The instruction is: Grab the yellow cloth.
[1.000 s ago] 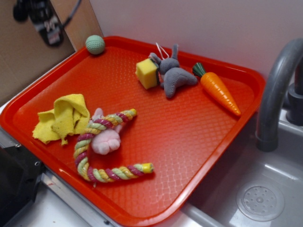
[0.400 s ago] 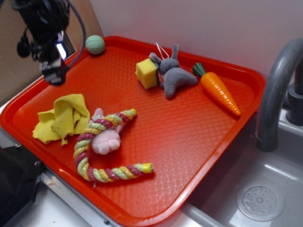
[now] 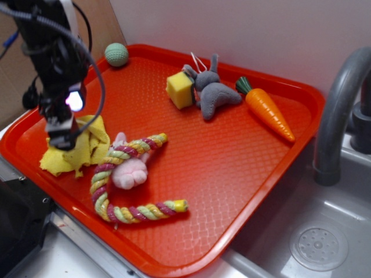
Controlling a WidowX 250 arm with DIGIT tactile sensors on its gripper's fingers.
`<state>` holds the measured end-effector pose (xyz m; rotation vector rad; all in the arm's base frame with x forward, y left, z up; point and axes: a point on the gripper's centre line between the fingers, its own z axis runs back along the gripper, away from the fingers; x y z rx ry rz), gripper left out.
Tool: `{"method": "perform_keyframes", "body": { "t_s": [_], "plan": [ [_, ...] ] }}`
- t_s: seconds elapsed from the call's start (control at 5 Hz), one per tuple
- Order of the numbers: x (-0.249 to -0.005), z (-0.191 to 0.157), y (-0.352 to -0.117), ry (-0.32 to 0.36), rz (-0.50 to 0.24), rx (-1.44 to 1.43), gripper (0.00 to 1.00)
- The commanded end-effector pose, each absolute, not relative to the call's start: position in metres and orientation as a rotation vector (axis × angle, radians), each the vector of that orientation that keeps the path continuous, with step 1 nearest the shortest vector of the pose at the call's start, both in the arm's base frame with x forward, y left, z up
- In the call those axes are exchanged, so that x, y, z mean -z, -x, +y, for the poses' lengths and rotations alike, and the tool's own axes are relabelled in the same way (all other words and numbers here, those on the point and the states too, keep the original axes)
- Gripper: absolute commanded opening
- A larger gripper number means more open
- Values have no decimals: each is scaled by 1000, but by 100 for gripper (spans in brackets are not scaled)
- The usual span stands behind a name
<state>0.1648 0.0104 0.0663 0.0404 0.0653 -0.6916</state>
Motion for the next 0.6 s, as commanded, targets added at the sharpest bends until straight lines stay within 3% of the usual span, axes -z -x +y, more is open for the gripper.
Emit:
{"method": "perform_keyframes", "body": {
  "t_s": [0.0,0.2,0.4],
  "plan": [
    [-37,10,-163,-136,75,725,100],
    [-9,15,-169,-134,144,722,100],
    [-12,23,-168,-129,128,682,0]
  ]
}}
